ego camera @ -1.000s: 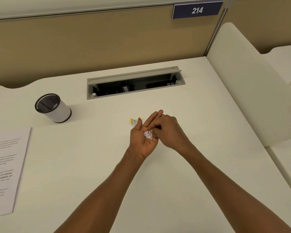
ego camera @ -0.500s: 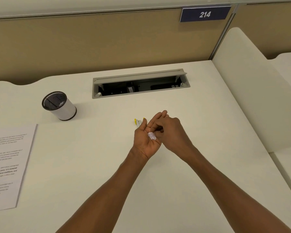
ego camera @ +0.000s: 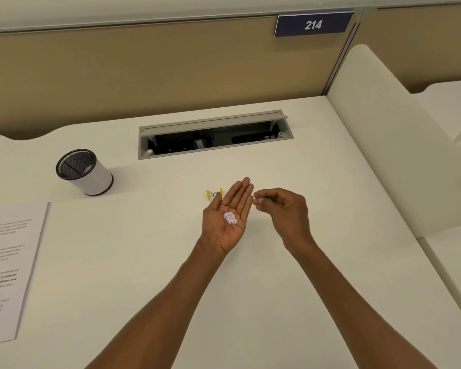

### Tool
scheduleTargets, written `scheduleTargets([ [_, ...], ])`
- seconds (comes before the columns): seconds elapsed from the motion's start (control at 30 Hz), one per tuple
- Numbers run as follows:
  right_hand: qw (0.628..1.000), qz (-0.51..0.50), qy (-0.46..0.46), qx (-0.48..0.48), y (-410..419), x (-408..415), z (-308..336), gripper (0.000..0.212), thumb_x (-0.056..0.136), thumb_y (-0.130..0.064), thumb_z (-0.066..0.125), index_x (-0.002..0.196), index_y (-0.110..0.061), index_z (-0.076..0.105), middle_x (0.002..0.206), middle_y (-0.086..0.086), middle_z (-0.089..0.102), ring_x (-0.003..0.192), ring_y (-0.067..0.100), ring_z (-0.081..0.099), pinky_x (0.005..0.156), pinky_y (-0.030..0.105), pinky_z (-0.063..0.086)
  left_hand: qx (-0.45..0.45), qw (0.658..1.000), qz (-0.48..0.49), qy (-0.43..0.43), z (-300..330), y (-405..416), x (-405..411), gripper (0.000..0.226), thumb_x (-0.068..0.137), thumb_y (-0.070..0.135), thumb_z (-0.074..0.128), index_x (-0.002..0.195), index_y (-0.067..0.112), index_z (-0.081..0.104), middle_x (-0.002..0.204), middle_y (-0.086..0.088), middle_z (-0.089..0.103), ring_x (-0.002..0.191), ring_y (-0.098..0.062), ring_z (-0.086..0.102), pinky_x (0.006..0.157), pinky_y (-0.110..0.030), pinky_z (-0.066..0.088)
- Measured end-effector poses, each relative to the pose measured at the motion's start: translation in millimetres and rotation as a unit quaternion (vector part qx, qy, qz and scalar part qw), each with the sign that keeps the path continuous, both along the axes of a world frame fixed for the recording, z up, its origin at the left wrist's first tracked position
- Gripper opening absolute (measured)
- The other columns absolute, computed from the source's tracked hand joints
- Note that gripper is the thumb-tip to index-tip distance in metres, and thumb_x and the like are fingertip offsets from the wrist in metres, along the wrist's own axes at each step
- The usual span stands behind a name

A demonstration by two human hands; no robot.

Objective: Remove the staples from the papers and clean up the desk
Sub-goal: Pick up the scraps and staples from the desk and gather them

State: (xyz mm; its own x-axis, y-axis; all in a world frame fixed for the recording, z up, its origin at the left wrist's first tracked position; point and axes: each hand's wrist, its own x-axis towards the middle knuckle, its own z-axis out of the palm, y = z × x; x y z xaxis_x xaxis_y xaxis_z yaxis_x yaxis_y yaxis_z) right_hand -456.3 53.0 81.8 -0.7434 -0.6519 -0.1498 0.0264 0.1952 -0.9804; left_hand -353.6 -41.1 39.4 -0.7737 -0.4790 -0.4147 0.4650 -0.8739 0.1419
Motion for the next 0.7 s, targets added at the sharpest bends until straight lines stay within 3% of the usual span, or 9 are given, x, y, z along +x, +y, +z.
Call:
scheduleTargets([
  [0.13,0.989,-0.1,-0.105,0.004,14,-23,-33,0.017,0.085,0.01,0.061,0.09,0.0,0.073,0.088,0.016,0.075,0.085,0.028,0.074,0.085,0.034,0.058,0.0,1.0,0.0,-0.004,0,-1,4,0.053,0.105,0.03,0.035,0.113,-0.009,0.07,0.131,-0.022,0.063,0.124,-0.033,0.059,0.102,-0.044,0.048],
  [0.23,0.988,-0.117,0.041,0.096,19,-43,-57,0.026,0.085,0.008,0.056,0.083,-0.011,0.074,0.082,0.008,0.075,0.081,0.024,0.074,0.079,0.023,0.057,0.001,1.0,-0.003,-0.011,-1,-1,4,0.053,0.105,0.03,0.036,0.111,-0.009,0.07,0.131,-0.022,0.064,0.123,-0.032,0.06,0.101,-0.044,0.048],
  [0.33,0.965,-0.048,0.196,0.169,16,-60,-68,0.029,0.087,0.007,0.047,0.093,-0.004,0.073,0.094,0.009,0.075,0.087,0.024,0.072,0.067,0.007,0.044,0.002,1.0,-0.011,-0.014,0,1,3,0.053,0.106,0.031,0.035,0.111,-0.009,0.071,0.132,-0.022,0.063,0.123,-0.032,0.06,0.101,-0.044,0.048],
  [0.4,0.942,0.005,0.27,0.199,12,-69,-72,0.029,0.089,0.008,0.048,0.101,0.0,0.073,0.105,0.011,0.074,0.098,0.024,0.069,0.078,0.008,0.039,0.001,1.0,-0.014,-0.015,1,2,3,0.053,0.106,0.031,0.036,0.111,-0.009,0.071,0.131,-0.022,0.063,0.123,-0.032,0.06,0.101,-0.043,0.049],
  [0.47,0.93,0.034,0.305,0.201,9,-73,-74,0.029,0.087,0.009,0.05,0.101,-0.001,0.073,0.105,0.009,0.074,0.099,0.022,0.068,0.084,0.015,0.041,0.0,1.0,-0.016,-0.016,1,1,3,0.054,0.106,0.031,0.035,0.111,-0.009,0.071,0.131,-0.022,0.064,0.124,-0.032,0.059,0.101,-0.043,0.049],
  [0.6,0.923,0.05,0.315,0.215,6,-81,-78,0.021,0.082,0.007,0.055,0.084,-0.008,0.071,0.078,0.006,0.072,0.073,0.021,0.064,0.065,0.023,0.043,0.001,1.0,-0.018,-0.017,1,0,4,0.054,0.106,0.032,0.035,0.112,-0.008,0.071,0.131,-0.021,0.063,0.125,-0.032,0.058,0.102,-0.043,0.048],
  [0.7,0.914,0.062,0.333,0.223,9,-86,-79,0.027,0.086,0.005,0.054,0.102,-0.005,0.073,0.099,0.009,0.075,0.094,0.024,0.069,0.082,0.026,0.049,0.001,1.0,-0.019,-0.017,1,-2,5,0.054,0.106,0.031,0.035,0.111,-0.008,0.071,0.131,-0.021,0.064,0.126,-0.032,0.058,0.102,-0.042,0.048],
])
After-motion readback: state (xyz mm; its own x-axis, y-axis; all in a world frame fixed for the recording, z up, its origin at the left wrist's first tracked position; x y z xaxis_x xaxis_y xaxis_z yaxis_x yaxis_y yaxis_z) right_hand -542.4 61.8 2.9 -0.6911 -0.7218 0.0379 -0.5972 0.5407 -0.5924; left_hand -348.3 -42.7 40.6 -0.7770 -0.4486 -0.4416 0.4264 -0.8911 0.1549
